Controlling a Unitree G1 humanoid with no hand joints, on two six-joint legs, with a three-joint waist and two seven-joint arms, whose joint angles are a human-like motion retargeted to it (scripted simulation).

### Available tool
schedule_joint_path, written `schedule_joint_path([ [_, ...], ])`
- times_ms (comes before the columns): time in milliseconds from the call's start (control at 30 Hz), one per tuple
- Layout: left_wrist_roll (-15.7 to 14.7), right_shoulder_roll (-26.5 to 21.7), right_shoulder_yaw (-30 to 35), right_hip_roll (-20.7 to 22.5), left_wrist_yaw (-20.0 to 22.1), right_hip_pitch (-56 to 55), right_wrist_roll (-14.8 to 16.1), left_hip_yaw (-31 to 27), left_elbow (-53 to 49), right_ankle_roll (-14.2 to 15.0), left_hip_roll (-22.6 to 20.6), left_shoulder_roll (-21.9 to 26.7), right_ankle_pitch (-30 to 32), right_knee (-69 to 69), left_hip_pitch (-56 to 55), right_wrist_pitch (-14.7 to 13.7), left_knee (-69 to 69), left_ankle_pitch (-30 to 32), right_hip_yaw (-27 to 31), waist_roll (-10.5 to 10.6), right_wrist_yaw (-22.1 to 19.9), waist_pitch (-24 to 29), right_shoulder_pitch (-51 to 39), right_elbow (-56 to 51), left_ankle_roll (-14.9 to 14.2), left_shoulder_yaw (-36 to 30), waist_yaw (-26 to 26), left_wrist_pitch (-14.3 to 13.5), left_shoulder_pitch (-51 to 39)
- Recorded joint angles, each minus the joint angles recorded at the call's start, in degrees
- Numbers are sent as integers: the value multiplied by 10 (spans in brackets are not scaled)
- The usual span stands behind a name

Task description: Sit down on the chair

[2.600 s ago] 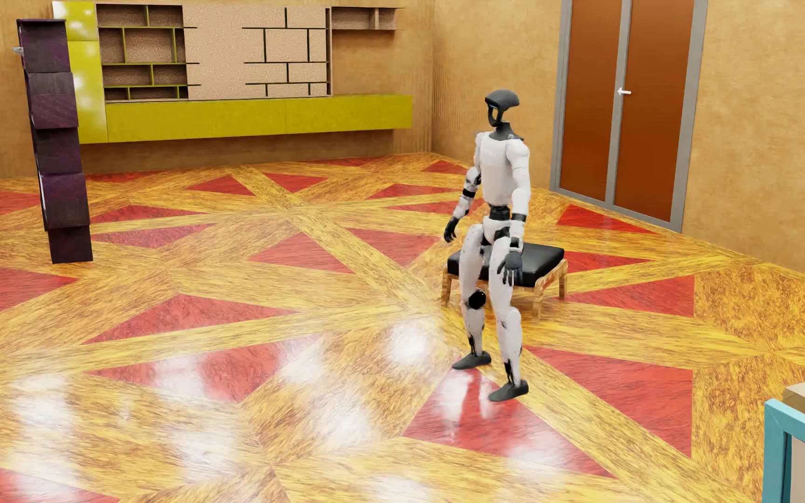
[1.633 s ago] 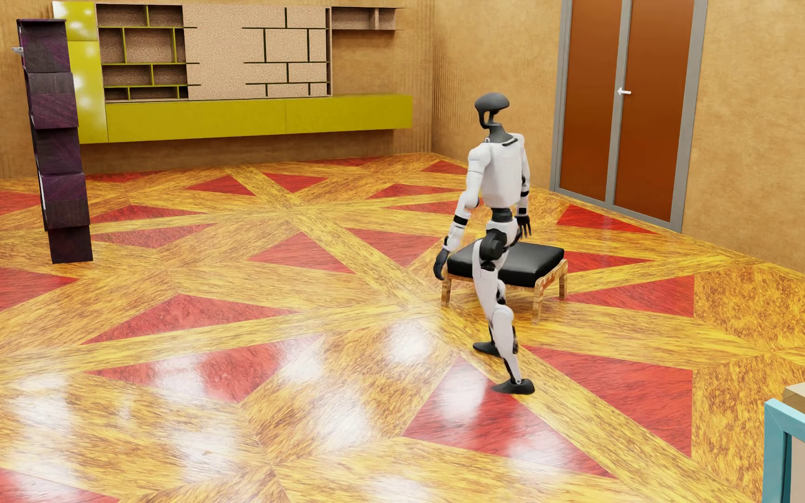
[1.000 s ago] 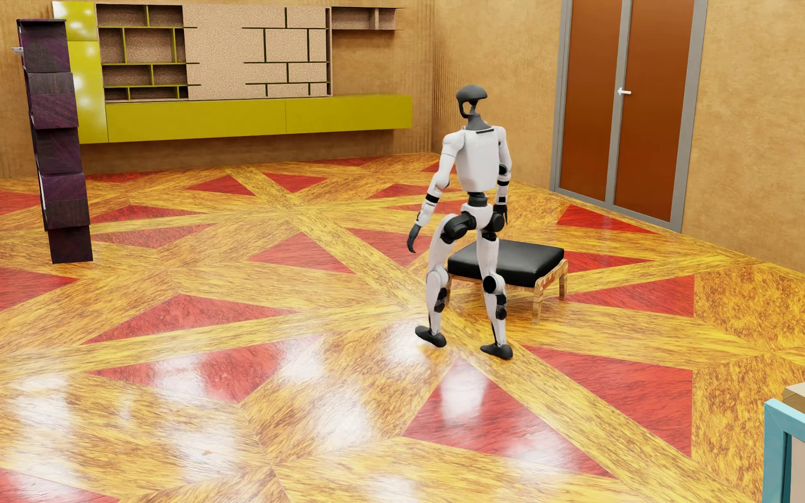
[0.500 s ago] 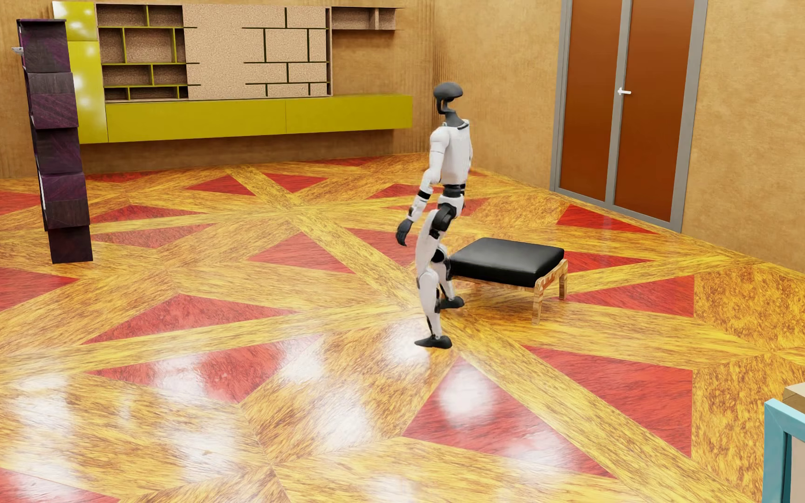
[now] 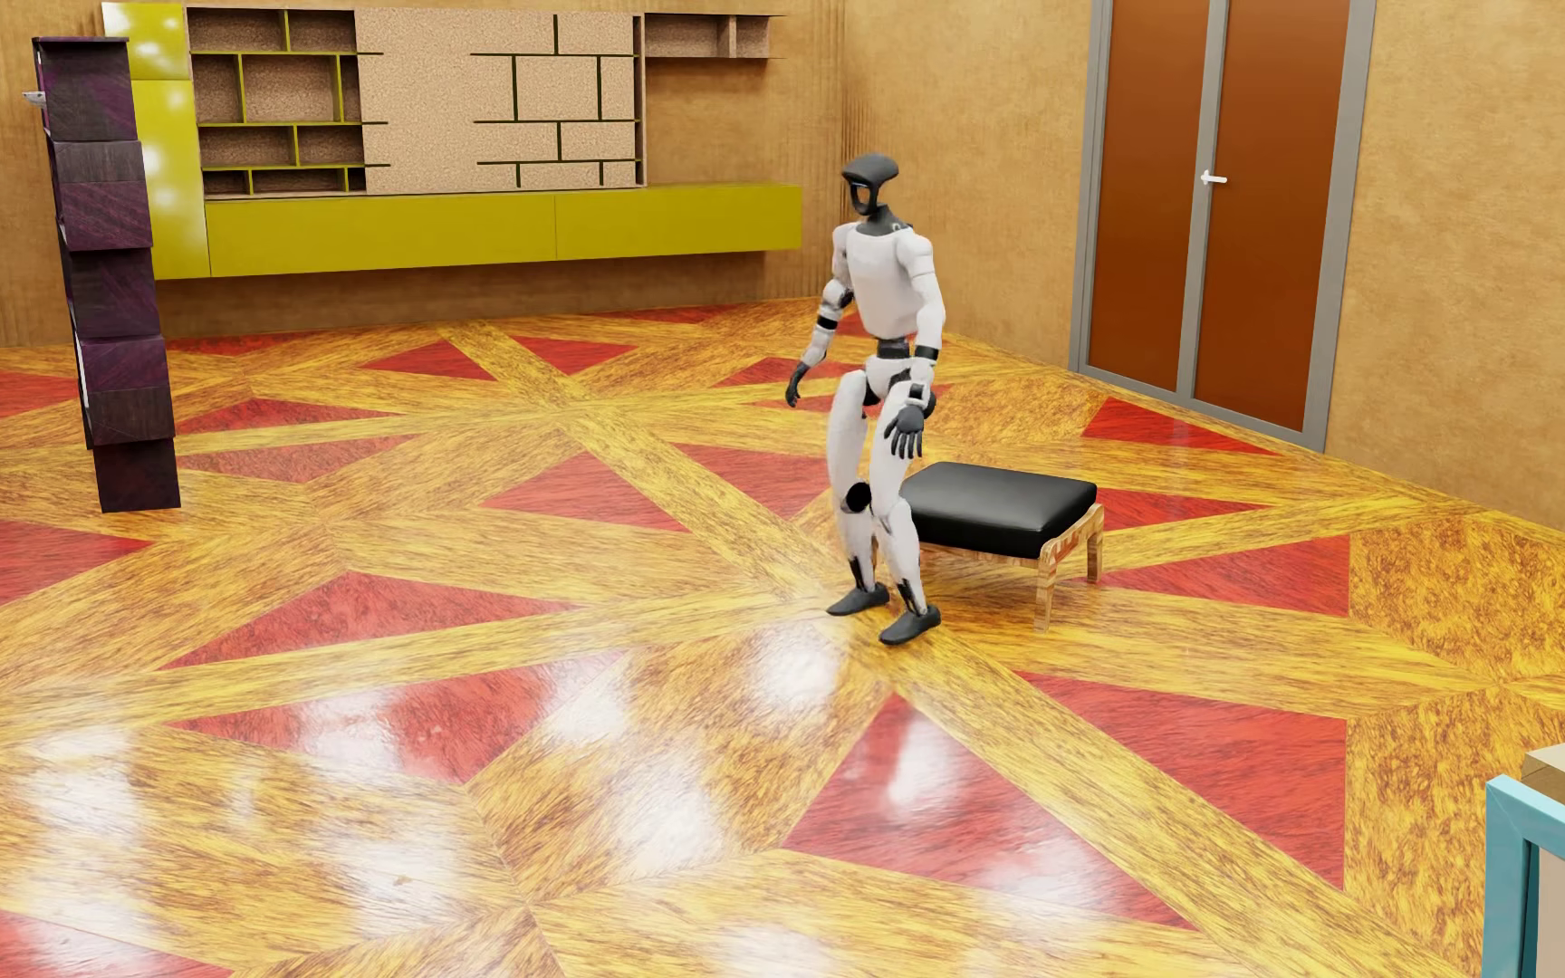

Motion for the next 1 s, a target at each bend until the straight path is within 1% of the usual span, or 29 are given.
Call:
schedule_joint_path([
  [67, -1, 9, 0, 8, -1, -17, -1, 4, 4, -9, -11, 4, 3, -5, 27, 1, 7, -6, -2, 3, 7, -2, -8, 5, 5, -5, -2, 1, -9],
  [200, 1, 15, 7, 9, -4, -57, -6, 17, 7, -17, -27, 6, 1, 18, 85, 0, -94, 3, -4, 5, 8, 1, -24, -2, 14, -8, -13, 5, -29],
  [233, 0, 12, 9, 9, 1, -63, -3, 16, 6, -16, -28, 3, -1, 24, 91, -4, -109, 4, -4, 11, 0, 4, -24, -7, 11, -11, -15, 5, -33],
  [300, 1, 7, 12, 8, 2, -62, -5, 18, 6, -14, -27, -4, 0, 30, 106, -10, -142, 5, -11, 23, -8, 11, -25, -14, 23, -12, -16, 6, -39],
  [367, 6, 6, 9, 2, -3, -78, -2, 12, 0, -15, -34, -3, -2, 63, 98, -4, -137, 21, -10, 20, -2, 17, -29, -16, 15, -14, -18, 12, -41],
  [400, 14, 3, 8, -8, -8, -95, -5, 14, -6, -15, -40, -1, -8, 93, 97, -4, -138, 23, -6, 17, 3, 21, -31, -23, 19, -15, -18, 12, -43],
  [433, 21, 0, 4, -16, -9, -117, -13, 14, -14, -14, -45, 1, -14, 129, 88, -2, -124, 18, 0, 16, 8, 27, -37, -33, 24, -13, -18, 10, -48],
  [467, 25, -1, 7, -17, -6, -141, -20, 10, -15, -7, -46, 4, -18, 164, 70, 0, -94, 4, 16, 15, 9, 36, -45, -39, 22, -14, -17, 9, -56],
  [500, 22, -2, 17, -14, -2, -161, -22, 5, -16, -4, -45, 6, -24, 199, 52, 3, -65, -7, 36, 16, 10, 43, -51, -42, 17, -15, -18, 12, -60],
  [533, 17, -3, 22, -9, -1, -175, -25, 2, -16, -8, -45, 6, -32, 229, 34, 8, -40, -15, 51, 18, 18, 50, -60, -43, 17, -15, -19, 14, -66],
  [567, 15, -3, 25, -6, 0, -188, -29, -2, -17, -5, -44, 8, -37, 253, 11, 9, -12, -21, 59, 20, 22, 57, -71, -45, 15, -19, -20, 16, -75],
  [633, 16, 1, 28, -3, 4, -212, -34, -10, -23, 9, -39, 15, -29, 288, -34, 9, 35, -30, 63, 15, 22, 69, -91, -50, 6, -31, -18, 14, -98],
  [667, 16, 2, 29, -2, 1, -221, -36, -11, -26, 10, -37, 17, -32, 299, -58, 10, 64, -38, 61, 12, 24, 78, -102, -54, 4, -36, -15, 15, -111],
  [700, 18, 1, 29, -2, 6, -225, -37, -15, -29, -4, -38, 16, -45, 291, -79, 7, 91, -45, 57, 10, 19, 86, -113, -59, 13, -39, -11, 9, -126],
  [733, 18, 0, 28, 0, 10, -237, -45, -23, -29, -19, -40, 13, -69, 302, -109, 6, 127, -56, 57, 9, 19, 93, -126, -64, 18, -44, -6, 5, -142],
  [767, 19, -1, 33, 4, 10, -266, -50, -31, -35, -24, -40, 13, -76, 337, -140, 8, 166, -68, 63, 9, 25, 102, -142, -68, 20, -44, -4, 6, -156],
  [800, 18, 0, 35, 5, 14, -294, -61, -34, -39, -19, -40, 13, -86, 374, -162, 4, 197, -78, 68, 6, 30, 116, -161, -69, 22, -50, -3, 1, -172],
  [833, 17, -6, 46, 0, 1, -332, -18, -43, -38, -40, -42, 3, -97, 410, -202, 28, 233, -97, 80, 14, 16, 101, -160, -84, 30, -21, -7, 12, -172],
  [933, 7, -11, 54, -3, 9, -407, -18, -50, -34, -44, -40, -12, -126, 492, -277, 32, 314, -120, 90, 17, 13, 118, -200, -94, 26, -28, -6, 12, -209],
  [1000, 13, -13, 65, -6, 5, -448, -21, -54, -35, -43, -38, -17, -136, 536, -315, 33, 352, -124, 96, 17, 13, 130, -224, -98, 22, -34, -6, 12, -230],
])
